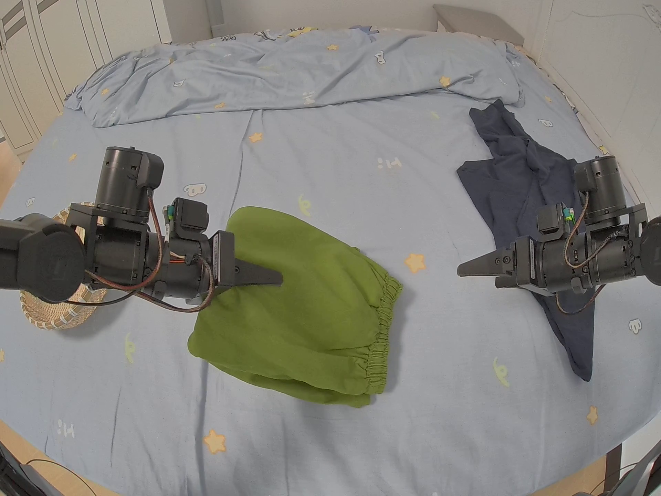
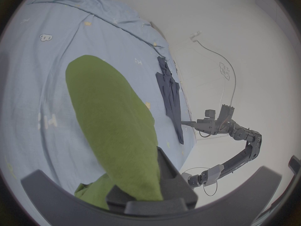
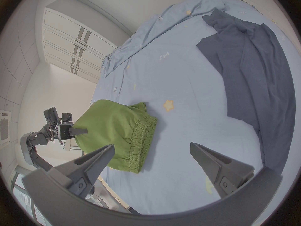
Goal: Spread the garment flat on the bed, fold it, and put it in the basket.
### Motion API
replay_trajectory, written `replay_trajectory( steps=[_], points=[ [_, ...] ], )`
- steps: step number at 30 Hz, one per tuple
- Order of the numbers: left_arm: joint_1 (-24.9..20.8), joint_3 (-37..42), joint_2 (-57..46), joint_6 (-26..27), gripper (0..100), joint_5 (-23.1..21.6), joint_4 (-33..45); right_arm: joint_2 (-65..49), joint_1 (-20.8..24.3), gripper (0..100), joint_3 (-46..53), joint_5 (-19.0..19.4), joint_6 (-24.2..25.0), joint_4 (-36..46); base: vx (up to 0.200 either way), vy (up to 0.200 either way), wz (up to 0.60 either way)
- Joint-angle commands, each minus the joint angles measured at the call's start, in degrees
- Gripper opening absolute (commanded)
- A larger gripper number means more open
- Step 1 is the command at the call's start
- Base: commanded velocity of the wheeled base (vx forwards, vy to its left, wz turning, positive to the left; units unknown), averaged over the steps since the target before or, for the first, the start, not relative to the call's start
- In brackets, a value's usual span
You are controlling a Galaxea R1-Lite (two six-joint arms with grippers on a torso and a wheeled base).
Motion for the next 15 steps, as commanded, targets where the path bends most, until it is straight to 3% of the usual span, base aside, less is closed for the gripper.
replay_trajectory(
  steps=[1,15],
  points=[
    [0.7,-2.0,-2.4,0.2,0,0.1,3.1,-0.2,0.0,100,0.0,0.1,0.1,0.0,0.0,0.2,0.0],
    [0.0,-3.0,-3.8,1.0,0,0.1,6.8,-0.8,-0.7,100,-0.3,0.1,0.3,-0.1,0.0,0.2,0.0]
  ],
)
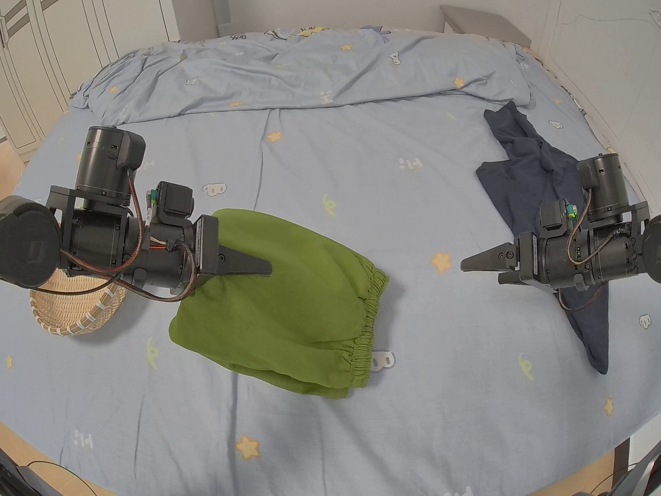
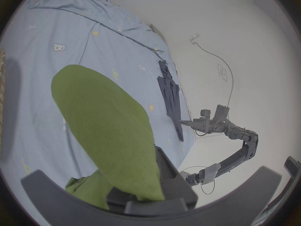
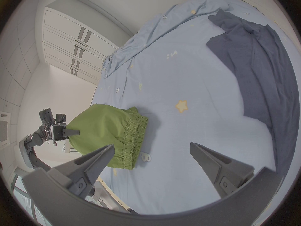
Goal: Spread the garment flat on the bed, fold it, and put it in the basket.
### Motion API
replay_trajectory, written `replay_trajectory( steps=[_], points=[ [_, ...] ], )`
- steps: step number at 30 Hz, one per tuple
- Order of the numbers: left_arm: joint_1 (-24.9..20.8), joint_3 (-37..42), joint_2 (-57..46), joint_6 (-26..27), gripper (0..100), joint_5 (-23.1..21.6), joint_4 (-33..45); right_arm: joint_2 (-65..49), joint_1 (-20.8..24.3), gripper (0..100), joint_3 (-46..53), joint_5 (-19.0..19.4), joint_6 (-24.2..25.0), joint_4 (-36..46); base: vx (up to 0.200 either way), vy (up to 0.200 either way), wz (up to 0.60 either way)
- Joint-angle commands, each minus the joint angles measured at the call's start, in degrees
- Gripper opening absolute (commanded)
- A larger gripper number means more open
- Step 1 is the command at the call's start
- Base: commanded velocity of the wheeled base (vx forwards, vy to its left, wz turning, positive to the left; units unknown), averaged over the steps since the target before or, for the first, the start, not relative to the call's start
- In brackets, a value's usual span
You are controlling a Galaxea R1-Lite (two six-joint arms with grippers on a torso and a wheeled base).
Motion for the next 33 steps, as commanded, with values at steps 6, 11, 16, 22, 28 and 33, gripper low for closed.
replay_trajectory(
  steps=[6,11,16,22,28,33],
  points=[
    [-1.6,0.2,-0.5,0.1,0,0.1,0.8,-0.6,0.0,100,0.0,0.0,0.0,-0.1,0.0,0.2,0.0],
    [-2.1,0.2,-0.6,0.1,0,0.1,0.9,-0.6,0.1,100,0.1,0.0,0.0,-0.1,0.0,0.2,0.0],
    [-2.4,0.3,-0.8,0.3,0,0.1,0.9,-0.6,0.0,100,0.0,0.0,0.1,-0.1,0.0,0.2,0.0],
    [-2.6,1.6,-0.8,2.9,0,0.3,0.9,-0.6,0.0,100,0.1,0.0,0.1,-0.1,0.0,0.167,0.0],
    [-2.2,2.8,-4.5,5.0,0,0.6,0.6,-1.3,0.0,100,0.4,-0.1,0.1,0.0,0.0,0.0,0.0],
    [-1.5,0.7,-7.3,5.4,0,0.5,0.4,-1.6,-0.4,100,0.5,-0.1,0.1,0.0,0.0,0.0,0.0]
  ],
)
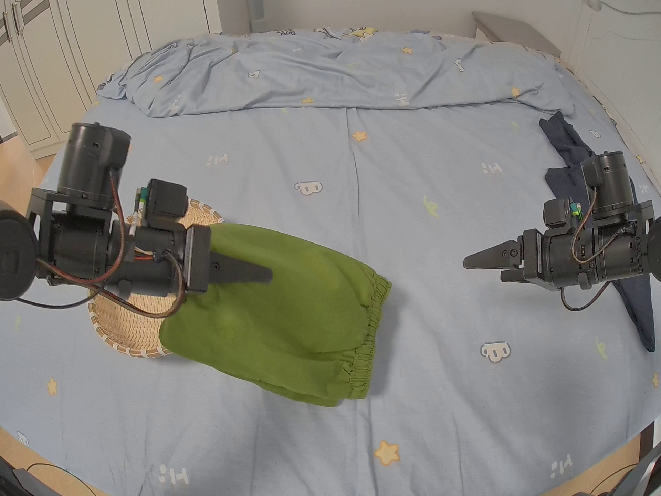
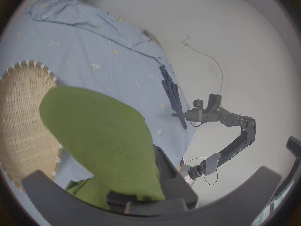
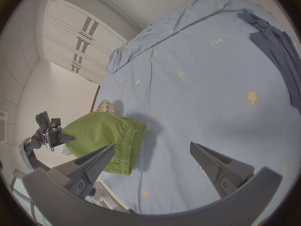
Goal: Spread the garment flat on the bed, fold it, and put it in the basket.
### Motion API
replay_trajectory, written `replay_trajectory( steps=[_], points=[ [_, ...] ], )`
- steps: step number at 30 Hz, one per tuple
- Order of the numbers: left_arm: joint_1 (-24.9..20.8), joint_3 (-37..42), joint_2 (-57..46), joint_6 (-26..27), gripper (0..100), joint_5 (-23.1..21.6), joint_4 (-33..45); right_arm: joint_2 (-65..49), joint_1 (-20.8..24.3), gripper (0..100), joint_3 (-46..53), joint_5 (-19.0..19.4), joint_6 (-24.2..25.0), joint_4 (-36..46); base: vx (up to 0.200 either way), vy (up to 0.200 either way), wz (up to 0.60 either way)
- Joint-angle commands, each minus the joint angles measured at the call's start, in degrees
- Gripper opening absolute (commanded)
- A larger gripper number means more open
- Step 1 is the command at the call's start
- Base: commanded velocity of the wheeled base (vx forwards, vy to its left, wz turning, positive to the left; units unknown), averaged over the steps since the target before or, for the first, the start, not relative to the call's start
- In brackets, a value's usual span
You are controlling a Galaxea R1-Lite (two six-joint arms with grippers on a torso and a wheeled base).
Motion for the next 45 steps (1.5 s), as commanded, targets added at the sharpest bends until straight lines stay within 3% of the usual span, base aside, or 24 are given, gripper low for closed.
replay_trajectory(
  steps=[1,9,14,16,17,23,39,45],
  points=[
    [1.5,-2.7,-3.0,0.3,0,0.0,0.0,-0.7,-0.3,100,0.2,0.0,0.0,0.0,0.0,0.0,0.0],
    [8.6,-4.5,-4.0,5.6,0,-0.8,-6.0,-1.3,0.2,100,1.2,0.0,0.1,0.0,0.0,0.0,0.0],
    [14.8,-4.2,-5.1,4.2,0,-0.8,-11.3,-1.3,-0.1,100,1.3,0.0,0.1,-0.2,0.0,0.0,0.0],
    [15.1,-4.2,-5.2,4.1,0,-0.8,-11.4,-1.3,-0.1,100,1.3,0.0,0.1,-0.2,0.0,0.0,0.0],
    [18.3,-4.1,-6.4,1.5,0,-1.3,-12.7,-1.4,-0.2,100,1.3,0.0,0.1,-0.2,0.0,0.0,0.0],
    [24.7,-1.9,-8.4,-1.8,0,-6.2,-13.1,-2.2,-0.1,100,1.2,0.0,0.0,-0.2,0.0,0.0,0.0],
    [35.6,11.8,-3.0,-0.8,0,-7.3,-13.2,-3.8,0.4,100,1.3,0.0,0.1,0.0,0.0,0.0,0.0],
    [36.0,12.4,4.0,-0.6,0,-6.4,-16.5,-3.9,0.7,100,1.6,0.0,0.1,0.0,0.0,0.0,0.0]
  ],
)
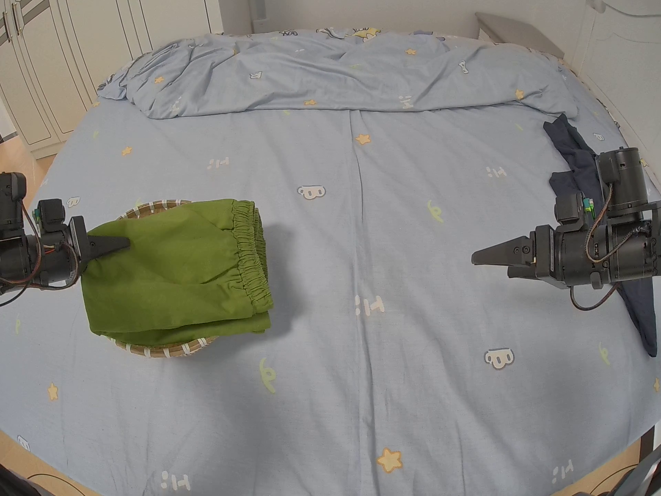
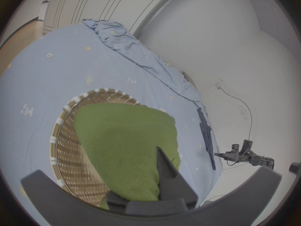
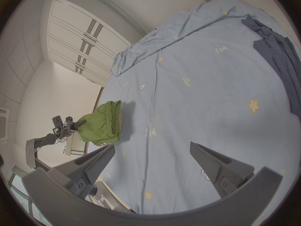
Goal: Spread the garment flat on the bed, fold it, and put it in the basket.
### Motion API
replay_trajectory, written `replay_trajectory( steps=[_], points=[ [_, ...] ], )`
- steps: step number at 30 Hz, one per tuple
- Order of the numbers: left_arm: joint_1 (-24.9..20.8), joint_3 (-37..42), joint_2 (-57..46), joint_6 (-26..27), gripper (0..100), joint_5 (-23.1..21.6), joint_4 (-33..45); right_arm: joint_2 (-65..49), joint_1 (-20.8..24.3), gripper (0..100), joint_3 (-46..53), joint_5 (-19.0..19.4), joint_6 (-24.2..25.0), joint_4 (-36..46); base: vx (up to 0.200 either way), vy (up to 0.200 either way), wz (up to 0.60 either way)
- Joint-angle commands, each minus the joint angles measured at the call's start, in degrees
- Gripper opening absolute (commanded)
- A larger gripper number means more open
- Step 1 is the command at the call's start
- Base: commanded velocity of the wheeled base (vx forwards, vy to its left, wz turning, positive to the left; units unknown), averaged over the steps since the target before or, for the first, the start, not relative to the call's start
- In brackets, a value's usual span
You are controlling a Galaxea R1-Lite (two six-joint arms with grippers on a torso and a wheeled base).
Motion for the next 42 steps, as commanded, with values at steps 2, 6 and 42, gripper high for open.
replay_trajectory(
  steps=[2,6,42],
  points=[
    [0.8,0.7,9.4,0.3,0,0.8,-3.6,-0.2,0.5,100,0.3,0.1,0.0,0.0,0.0,0.0,0.0],
    [0.4,-0.1,14.1,1.2,0,4.4,-4.6,-0.1,0.5,100,0.5,0.1,0.0,0.0,0.0,0.0,0.0],
    [-1.1,-3.3,10.0,5.1,100,21.3,-4.4,0.2,0.9,100,0.7,0.0,-0.1,0.0,0.0,0.0,0.0]
  ],
)
